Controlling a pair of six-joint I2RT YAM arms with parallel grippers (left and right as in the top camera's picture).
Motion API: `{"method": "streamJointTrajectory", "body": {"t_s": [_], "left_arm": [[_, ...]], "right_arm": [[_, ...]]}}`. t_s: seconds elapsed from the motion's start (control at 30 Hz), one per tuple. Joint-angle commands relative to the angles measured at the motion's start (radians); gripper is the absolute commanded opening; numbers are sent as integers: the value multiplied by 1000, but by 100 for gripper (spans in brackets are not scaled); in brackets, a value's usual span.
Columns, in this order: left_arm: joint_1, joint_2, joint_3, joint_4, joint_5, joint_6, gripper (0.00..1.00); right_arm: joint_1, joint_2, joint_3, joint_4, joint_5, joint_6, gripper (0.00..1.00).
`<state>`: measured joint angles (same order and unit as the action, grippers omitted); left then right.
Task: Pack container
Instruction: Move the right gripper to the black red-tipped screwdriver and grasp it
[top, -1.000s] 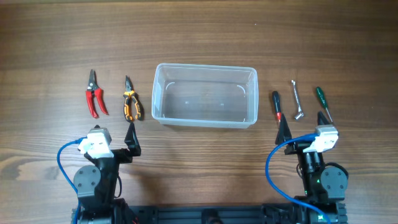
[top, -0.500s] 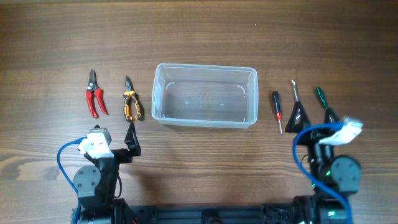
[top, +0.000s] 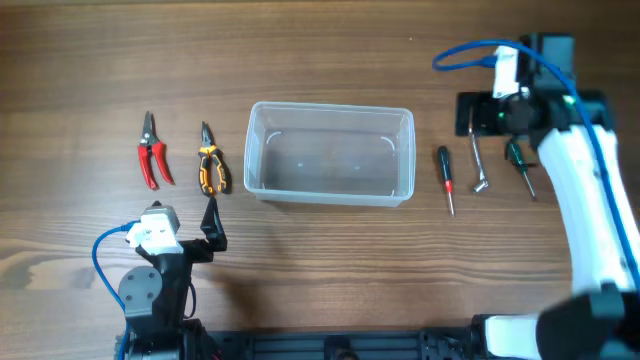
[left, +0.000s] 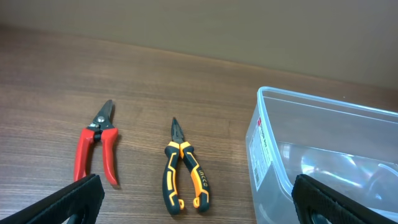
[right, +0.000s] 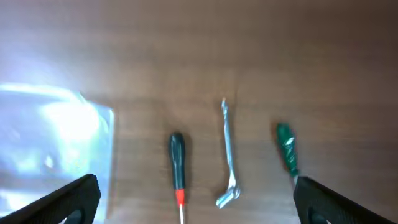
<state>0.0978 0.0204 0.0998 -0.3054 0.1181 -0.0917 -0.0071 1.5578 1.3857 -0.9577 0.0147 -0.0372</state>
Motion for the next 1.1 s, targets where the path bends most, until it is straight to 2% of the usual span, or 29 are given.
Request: {"method": "streamJointTrajectory", "body": {"t_s": [0.0, 0.07, 0.17, 0.2, 0.43, 0.47, 0.5, 0.63, 1.07], "left_arm": [[-4, -6, -7, 6, 12, -10, 100], [-4, -6, -6, 6, 12, -10, 100], [-4, -6, -6, 6, 12, -10, 100], [-4, -6, -6, 6, 12, -10, 100], [-4, -6, -7, 6, 12, -10, 100], [-4, -6, -7, 6, 12, -10, 100], [-4, -6, -7, 6, 12, -10, 100], [-4, -6, -6, 6, 12, -10, 100], [-4, -6, -6, 6, 12, -10, 100]], "right_arm": [[4, 64, 19, -54, -15, -31, 100], [4, 88, 19, -58, -15, -31, 99], [4, 119, 19, -60, -15, -32, 56], [4, 133, 18, -58, -16, -32, 48], [4, 220, -14, -47, -90, -47, 47], [4, 233, -26, -44, -116, -71, 39], [5, 242, -39, -37, -129, -76, 36], [9, 253, -85, 4, -128, -76, 38], [10, 255, -276, 183, -128, -56, 37]]}}
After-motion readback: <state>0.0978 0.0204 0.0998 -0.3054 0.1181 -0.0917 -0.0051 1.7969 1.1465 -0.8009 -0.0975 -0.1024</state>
